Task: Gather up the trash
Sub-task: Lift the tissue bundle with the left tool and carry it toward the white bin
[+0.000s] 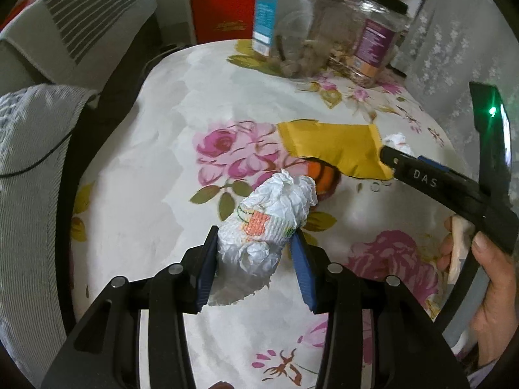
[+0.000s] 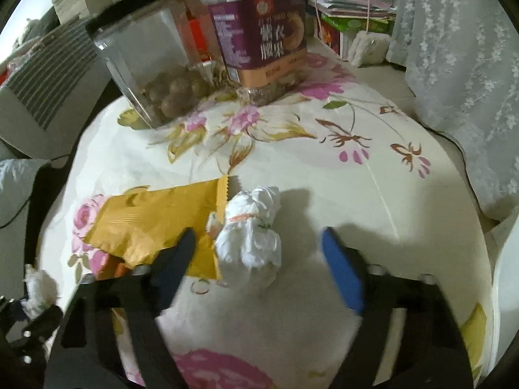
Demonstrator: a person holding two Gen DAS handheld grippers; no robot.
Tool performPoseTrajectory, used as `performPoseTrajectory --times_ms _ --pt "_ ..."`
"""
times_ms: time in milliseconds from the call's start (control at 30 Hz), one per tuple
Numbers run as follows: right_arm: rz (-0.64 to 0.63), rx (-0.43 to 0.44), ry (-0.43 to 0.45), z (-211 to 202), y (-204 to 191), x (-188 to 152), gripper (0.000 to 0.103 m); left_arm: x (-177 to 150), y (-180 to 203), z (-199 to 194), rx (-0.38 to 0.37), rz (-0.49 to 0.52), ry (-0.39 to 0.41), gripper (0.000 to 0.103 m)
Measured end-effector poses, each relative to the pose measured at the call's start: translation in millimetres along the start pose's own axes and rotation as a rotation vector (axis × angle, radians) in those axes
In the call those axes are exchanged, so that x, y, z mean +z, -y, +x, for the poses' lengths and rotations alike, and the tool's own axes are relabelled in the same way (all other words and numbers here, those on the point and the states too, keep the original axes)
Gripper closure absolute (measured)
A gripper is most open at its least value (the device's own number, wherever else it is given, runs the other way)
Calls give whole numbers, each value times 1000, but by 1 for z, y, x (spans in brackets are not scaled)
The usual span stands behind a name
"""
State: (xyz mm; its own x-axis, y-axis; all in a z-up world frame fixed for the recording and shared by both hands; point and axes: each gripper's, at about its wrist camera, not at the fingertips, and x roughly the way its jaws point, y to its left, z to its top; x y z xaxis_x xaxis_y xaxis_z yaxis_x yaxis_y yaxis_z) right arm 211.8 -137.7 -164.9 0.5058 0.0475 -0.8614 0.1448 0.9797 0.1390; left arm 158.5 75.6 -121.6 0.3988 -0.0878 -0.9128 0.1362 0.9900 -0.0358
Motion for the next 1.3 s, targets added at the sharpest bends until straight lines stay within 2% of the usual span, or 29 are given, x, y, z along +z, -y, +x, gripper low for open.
performPoseTrajectory --times_ms 33,67,100,400,600,933,1300 --pt "2 0 -11 3 1 0 56 0 -4 0 4 -15 0 60" --pt "1 -7 -8 3 2 -1 68 0 -7 1 6 -27 0 60" --pt "-5 -17 1 1 2 -1 75 1 -10 1 10 -40 2 60" --pt "-118 11 74 -54 -23 -16 75 8 -21 -27 21 -135 93 60" --pt "-126 31 91 -88 -21 -29 75 4 -11 -48 27 -141 141 60" --pt "-117 34 129 -125 -7 -41 75 -10 24 -69 38 -86 176 60" --pt "-90 -3 163 -152 31 -49 75 -15 69 -88 25 -21 230 60"
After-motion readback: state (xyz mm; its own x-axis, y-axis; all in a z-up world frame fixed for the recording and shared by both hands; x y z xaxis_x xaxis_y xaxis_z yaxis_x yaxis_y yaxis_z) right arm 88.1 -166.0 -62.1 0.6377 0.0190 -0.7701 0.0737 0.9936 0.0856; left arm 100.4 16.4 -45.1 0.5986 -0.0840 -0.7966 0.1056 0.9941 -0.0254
